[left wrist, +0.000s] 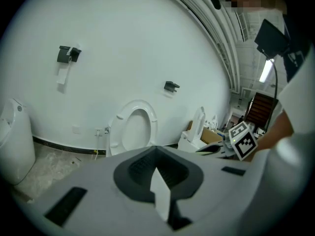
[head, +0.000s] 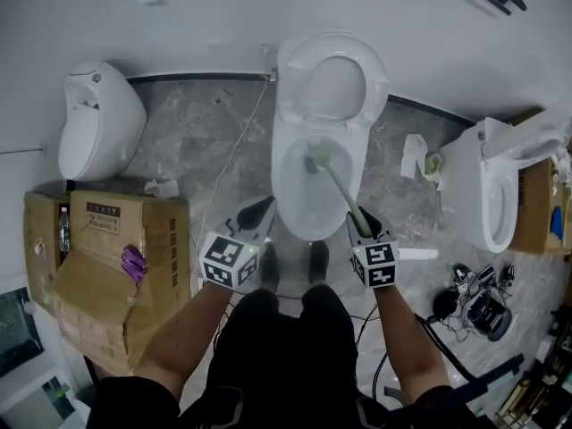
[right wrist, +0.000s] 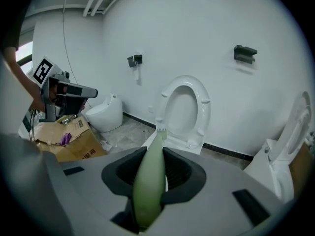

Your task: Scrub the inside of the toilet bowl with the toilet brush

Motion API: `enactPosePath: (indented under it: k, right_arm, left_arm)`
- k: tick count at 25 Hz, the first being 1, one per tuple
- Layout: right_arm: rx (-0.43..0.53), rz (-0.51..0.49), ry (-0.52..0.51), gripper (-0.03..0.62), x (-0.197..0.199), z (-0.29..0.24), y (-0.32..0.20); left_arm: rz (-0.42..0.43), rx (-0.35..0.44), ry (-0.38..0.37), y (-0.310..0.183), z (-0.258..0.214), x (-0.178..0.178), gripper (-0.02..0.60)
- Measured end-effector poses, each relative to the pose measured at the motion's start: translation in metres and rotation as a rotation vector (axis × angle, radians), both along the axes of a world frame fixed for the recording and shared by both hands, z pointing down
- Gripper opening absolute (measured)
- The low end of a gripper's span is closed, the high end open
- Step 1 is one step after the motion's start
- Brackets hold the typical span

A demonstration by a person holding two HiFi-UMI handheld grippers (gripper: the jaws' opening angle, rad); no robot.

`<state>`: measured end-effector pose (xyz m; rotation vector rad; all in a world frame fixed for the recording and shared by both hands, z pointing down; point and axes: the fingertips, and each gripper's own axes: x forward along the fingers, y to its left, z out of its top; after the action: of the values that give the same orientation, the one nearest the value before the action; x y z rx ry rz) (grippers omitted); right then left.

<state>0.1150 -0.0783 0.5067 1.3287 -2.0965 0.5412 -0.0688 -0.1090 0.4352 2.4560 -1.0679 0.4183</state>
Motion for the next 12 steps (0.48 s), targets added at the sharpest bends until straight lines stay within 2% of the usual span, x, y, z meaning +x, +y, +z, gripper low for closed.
enactPosePath:
  k: [12]
  right_arm:
    - [-0.081, -0.085, 0.045, 0.106, 0.008, 0.106, -0.021]
  left_arm:
    - [-0.018, -0.068, -0.044, -0.010, 0.091, 0.034, 0.008]
